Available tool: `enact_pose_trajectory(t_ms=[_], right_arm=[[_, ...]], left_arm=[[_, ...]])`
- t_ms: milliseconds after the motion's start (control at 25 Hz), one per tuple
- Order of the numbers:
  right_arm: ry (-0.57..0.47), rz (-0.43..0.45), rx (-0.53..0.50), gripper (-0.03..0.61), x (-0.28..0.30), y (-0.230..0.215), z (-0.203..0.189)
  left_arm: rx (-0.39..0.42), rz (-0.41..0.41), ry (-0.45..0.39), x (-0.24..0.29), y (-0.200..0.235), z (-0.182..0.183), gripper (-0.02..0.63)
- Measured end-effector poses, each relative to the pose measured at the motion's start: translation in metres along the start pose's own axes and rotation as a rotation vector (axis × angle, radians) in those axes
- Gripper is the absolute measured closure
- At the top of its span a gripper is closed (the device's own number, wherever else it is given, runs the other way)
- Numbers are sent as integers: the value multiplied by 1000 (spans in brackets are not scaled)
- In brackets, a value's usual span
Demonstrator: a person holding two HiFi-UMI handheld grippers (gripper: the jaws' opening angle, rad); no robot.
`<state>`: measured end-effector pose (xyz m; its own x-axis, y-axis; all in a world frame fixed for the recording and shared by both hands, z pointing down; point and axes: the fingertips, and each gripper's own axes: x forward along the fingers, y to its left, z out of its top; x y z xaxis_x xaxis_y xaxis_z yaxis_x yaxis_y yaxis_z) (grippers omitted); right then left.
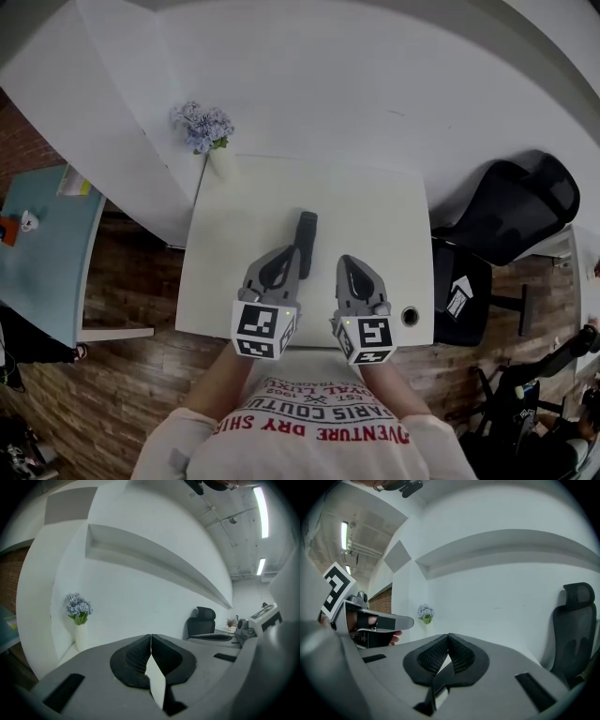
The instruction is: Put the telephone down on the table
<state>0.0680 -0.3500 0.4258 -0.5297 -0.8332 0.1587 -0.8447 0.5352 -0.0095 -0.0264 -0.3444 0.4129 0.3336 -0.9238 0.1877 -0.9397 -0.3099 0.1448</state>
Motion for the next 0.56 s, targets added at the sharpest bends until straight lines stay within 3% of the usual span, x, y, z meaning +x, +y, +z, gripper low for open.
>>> enact_pose_trajectory(t_ms=[560], right_arm=[[12, 36, 5, 554, 6, 0, -7]], left_arm=[[87, 40, 13, 9, 1, -5, 588]])
